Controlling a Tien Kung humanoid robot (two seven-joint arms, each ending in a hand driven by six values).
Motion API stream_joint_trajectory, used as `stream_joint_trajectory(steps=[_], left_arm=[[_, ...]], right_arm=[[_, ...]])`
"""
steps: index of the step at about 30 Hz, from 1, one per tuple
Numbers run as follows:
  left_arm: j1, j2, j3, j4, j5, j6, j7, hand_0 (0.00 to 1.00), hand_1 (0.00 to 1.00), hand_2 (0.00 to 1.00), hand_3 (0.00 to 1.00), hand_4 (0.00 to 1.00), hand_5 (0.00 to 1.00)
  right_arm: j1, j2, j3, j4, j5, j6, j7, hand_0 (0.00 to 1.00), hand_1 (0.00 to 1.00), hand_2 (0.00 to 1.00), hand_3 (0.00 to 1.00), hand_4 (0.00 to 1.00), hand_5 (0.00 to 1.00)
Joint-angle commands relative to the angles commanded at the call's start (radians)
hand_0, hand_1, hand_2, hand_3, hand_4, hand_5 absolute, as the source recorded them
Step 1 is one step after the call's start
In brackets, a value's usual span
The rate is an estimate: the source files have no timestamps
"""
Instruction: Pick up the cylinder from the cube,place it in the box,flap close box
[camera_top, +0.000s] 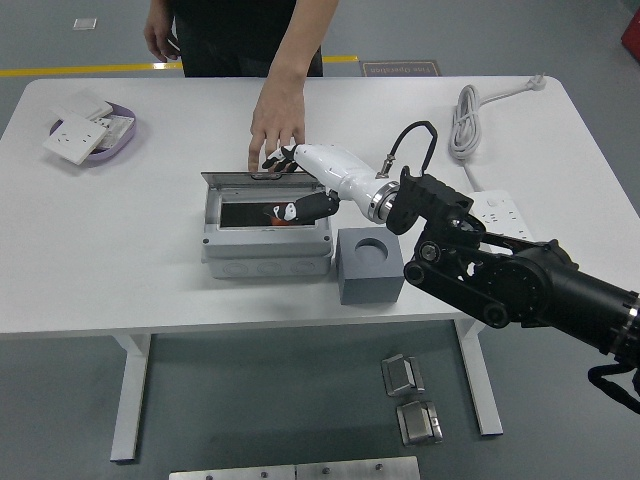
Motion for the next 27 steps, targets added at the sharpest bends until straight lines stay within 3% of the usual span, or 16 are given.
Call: stream_joint_trajectory(steps=[7, 14, 20, 27], left_arm=[[0.003, -0.002, -0.001, 0.0, 0.0, 0.001, 0.0, 0.601, 0.643, 0.546, 0.555, 0.62, 0.27], [0.002, -0.002, -0.002, 0.0, 0.002, 0.001, -0.001, 0.601, 0.643, 0.547, 0.555, 0.62, 0.269], [0.005, -0.002, -0.01, 0.0, 0.012, 0.001, 0.004, 0.601, 0.643, 0.547, 0.554, 0.62, 0.269], [0.02, -0.007, -0.002, 0.0, -0.004, 0.003, 0.007, 0.601, 0.643, 0.547, 0.555, 0.617, 0.266]], right_arm=[[-0.034, -0.013, -0.012, 0.048, -0.013, -0.003, -0.004, 0.809, 0.726, 0.726, 0.779, 0.82, 0.437], [-0.045, -0.017, 0.007, 0.052, -0.026, -0.003, -0.006, 0.806, 0.724, 0.726, 0.778, 0.818, 0.437], [-0.08, -0.057, 0.105, 0.08, -0.073, 0.001, -0.016, 0.802, 0.723, 0.727, 0.777, 0.817, 0.436], [-0.223, -0.14, 0.319, 0.193, -0.145, -0.002, -0.012, 0.8, 0.719, 0.725, 0.777, 0.806, 0.425]])
